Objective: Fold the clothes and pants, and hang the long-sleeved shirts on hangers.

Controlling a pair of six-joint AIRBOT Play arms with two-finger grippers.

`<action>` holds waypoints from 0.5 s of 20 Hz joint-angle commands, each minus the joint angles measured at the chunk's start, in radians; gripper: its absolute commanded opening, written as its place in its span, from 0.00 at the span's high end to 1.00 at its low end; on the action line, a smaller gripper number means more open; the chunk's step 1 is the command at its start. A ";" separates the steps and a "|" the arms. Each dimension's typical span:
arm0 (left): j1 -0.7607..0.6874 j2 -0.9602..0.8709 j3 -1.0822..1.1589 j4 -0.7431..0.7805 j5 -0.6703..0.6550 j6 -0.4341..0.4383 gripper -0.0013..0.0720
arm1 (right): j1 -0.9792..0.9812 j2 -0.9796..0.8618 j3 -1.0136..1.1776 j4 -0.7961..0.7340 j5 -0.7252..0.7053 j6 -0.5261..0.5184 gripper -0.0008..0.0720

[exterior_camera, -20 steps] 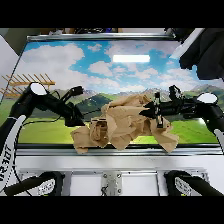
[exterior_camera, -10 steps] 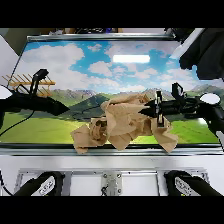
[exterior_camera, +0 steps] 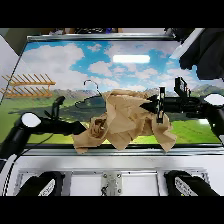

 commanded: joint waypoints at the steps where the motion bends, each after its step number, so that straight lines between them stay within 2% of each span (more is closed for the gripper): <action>1: -0.155 0.012 -0.080 -0.007 0.158 -0.088 0.40 | 0.000 0.003 0.001 0.001 -0.011 0.014 0.97; 4: -0.201 0.011 -0.080 0.005 0.202 -0.128 0.41 | 0.000 0.003 0.001 0.001 -0.010 0.015 0.97; 7: -0.200 0.011 -0.080 0.008 0.204 -0.129 0.41 | 0.000 0.003 0.001 0.001 -0.010 0.044 0.97; 9: -0.200 0.011 -0.081 0.045 0.200 -0.132 0.90 | 0.000 0.014 0.001 0.001 -0.006 0.044 0.97; 10: -0.200 0.011 -0.081 0.068 0.203 -0.133 0.96 | 0.000 0.025 0.001 0.000 -0.006 0.045 0.97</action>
